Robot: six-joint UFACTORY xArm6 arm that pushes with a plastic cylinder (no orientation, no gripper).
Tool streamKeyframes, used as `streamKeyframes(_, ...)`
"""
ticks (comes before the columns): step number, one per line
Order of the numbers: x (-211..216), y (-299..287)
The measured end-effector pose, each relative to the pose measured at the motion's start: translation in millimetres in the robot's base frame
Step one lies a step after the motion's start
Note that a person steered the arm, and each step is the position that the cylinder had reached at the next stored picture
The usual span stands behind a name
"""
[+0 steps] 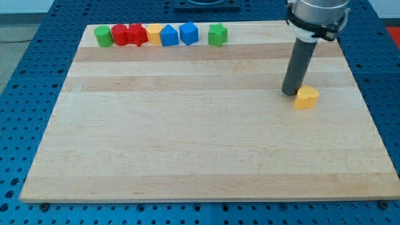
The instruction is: Place the yellow heart at the bottom right corner of the board
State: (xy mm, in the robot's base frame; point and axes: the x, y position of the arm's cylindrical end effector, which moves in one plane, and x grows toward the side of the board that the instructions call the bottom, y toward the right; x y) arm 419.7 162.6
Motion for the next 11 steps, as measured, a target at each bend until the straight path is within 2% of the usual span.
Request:
streamKeyframes(2, -30, 20)
streamKeyframes(7, 88, 9)
streamKeyframes(11, 135, 27)
